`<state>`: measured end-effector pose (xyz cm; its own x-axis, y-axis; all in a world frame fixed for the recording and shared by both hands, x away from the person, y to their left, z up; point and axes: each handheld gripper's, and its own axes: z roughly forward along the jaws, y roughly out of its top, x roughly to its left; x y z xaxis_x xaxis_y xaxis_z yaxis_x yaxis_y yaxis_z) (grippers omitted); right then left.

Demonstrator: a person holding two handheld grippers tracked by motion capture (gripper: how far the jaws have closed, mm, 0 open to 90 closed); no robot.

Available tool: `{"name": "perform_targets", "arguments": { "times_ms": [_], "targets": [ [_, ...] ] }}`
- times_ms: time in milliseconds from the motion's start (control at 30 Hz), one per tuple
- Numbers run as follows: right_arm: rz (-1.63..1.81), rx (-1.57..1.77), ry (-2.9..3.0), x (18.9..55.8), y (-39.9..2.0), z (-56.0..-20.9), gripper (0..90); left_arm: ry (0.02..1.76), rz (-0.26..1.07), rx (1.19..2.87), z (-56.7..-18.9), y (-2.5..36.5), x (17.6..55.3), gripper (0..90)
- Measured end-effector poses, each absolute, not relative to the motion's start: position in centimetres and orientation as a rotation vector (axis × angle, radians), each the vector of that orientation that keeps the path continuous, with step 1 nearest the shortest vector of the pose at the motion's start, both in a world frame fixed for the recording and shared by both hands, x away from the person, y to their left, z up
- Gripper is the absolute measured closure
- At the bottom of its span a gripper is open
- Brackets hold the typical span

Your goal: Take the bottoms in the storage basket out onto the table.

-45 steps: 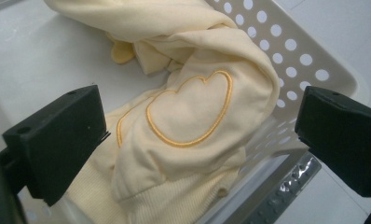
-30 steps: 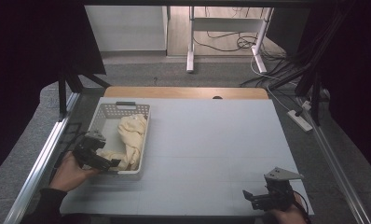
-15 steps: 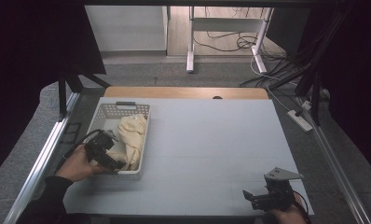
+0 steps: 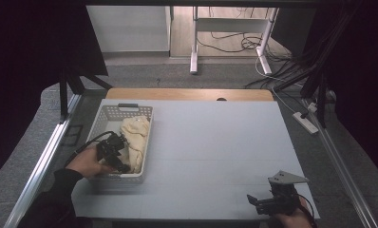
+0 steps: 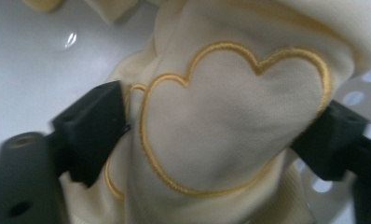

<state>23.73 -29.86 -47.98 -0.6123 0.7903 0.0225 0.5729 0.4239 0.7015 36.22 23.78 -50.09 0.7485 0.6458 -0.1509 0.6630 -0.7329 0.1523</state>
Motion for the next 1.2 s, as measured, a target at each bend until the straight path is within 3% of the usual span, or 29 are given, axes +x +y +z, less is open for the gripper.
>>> {"name": "perform_targets", "arguments": {
  "times_ms": [100, 267, 400, 967, 1200],
  "targets": [
    [0.988, 1.173, 2.373, 23.7, -29.8, -48.0, 0.0, 1.046, -0.128, 2.753, -50.1, 23.9, 36.1, 32.6],
    [0.987, 1.172, 2.373, 23.7, -29.8, -48.0, 0.0, 1.025, -0.073, 2.737, -49.6, 24.3, 35.7, 63.1],
    [0.984, 1.177, 2.375, 23.8, -29.8, -48.0, 0.0, 1.005, 0.103, 2.749, -48.9, 24.2, 34.7, 66.5],
    [0.975, 1.184, 2.373, 23.8, -29.8, -48.0, 0.0, 1.031, 0.28, 2.602, -47.1, 25.8, 33.5, 68.5],
    [0.972, 1.187, 2.374, 23.8, -29.8, -48.0, 0.0, 0.958, 0.406, 2.586, -45.4, 25.8, 33.1, 68.1]
  ]
}}
